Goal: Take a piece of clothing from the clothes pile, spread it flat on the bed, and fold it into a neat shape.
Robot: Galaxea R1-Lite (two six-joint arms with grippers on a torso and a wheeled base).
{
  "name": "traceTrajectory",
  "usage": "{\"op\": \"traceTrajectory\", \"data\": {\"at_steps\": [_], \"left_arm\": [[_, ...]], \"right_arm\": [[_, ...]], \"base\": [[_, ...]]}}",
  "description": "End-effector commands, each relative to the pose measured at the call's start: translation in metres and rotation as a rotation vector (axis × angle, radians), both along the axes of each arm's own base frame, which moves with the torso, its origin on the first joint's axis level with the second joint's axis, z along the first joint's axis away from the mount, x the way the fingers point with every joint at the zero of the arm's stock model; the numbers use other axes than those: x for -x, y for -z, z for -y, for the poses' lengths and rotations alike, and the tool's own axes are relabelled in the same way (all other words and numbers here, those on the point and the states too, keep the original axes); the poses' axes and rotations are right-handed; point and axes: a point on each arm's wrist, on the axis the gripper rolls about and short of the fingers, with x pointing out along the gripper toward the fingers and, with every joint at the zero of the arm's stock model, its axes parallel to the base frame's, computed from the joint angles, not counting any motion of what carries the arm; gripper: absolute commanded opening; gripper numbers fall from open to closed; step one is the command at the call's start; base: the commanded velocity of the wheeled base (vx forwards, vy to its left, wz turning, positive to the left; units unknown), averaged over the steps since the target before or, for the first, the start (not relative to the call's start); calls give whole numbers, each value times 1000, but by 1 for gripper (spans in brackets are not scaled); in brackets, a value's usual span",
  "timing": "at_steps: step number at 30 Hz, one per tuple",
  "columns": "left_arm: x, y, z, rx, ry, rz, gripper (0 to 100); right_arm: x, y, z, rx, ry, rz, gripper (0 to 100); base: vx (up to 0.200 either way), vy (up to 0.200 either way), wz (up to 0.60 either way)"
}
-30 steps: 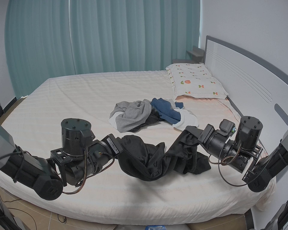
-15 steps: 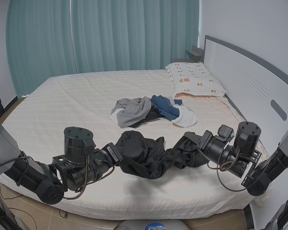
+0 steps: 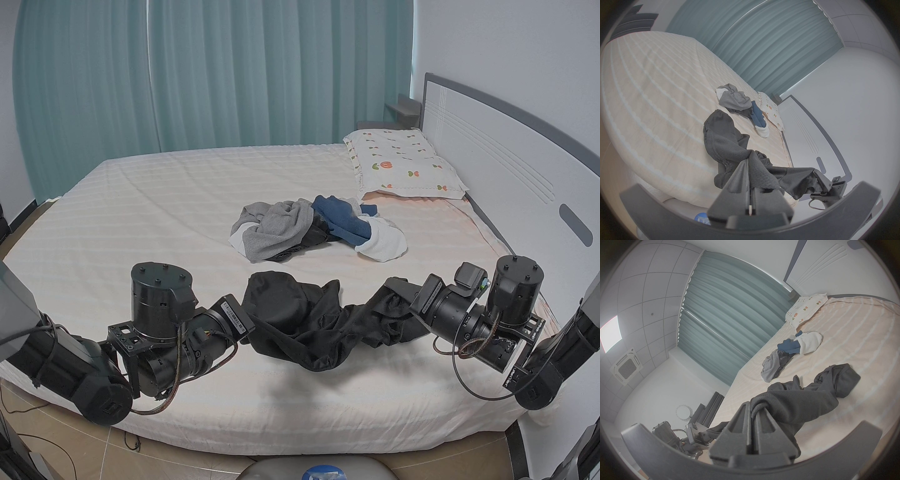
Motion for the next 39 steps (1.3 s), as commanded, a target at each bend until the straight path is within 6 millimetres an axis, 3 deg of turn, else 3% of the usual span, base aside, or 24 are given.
{"op": "traceTrajectory", "data": {"at_steps": [1,7,21,39], "left_arm": [[0,-3,-1,5,-3,7,0],[4,-12,-5,24,-7,34,0],[4,-13,-5,24,-3,35,0],[6,-17,-6,28,-8,50,0]], "right_arm": [[-1,0,0,2,7,0,0],[-2,-2,2,1,43,12,0],[-15,-7,5,34,208,62,0],[-16,-11,6,46,241,101,0]], "base": [[0,200,0],[0,200,0],[0,200,0],[0,200,0]]}}
